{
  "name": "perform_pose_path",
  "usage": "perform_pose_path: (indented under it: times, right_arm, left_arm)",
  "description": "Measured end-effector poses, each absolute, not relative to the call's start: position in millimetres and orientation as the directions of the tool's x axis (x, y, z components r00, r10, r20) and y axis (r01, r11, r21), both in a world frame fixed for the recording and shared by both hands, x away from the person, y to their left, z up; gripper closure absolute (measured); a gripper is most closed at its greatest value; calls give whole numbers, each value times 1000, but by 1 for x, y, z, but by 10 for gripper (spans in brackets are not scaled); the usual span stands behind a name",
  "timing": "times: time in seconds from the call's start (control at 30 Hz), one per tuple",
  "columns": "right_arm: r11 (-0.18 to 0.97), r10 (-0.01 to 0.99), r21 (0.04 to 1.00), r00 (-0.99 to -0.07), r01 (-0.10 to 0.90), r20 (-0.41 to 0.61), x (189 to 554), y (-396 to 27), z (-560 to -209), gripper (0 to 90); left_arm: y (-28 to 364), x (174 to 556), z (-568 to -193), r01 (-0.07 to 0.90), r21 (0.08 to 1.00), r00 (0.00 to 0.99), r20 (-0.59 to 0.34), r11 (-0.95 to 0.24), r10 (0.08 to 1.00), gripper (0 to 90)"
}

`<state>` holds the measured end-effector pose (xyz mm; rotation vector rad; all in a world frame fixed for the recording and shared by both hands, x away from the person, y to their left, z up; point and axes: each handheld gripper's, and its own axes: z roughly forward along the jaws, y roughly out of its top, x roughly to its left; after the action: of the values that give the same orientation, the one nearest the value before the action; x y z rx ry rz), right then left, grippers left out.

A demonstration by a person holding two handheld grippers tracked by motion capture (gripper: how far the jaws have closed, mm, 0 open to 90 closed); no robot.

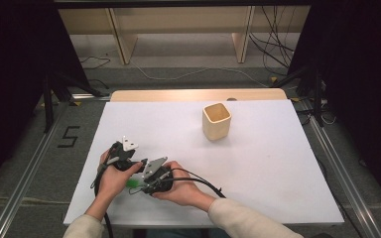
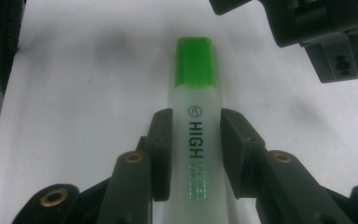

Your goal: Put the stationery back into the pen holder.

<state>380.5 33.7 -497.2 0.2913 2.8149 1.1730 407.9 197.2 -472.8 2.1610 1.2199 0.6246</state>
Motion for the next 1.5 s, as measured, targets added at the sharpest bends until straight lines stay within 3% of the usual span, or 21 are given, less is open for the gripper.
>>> perform_pose_path:
  times: [0.67,1.5]
  right_arm:
    - [687,175,715,-985,128,8,376,23,-487,665]
    - [647,234,748,-972,151,-6,368,-62,-464,666]
  left_arm:
    - [200,407,-472,604,690,455,112,-399,883,333]
    - [199,405,-472,604,686,456,120,-406,882,332]
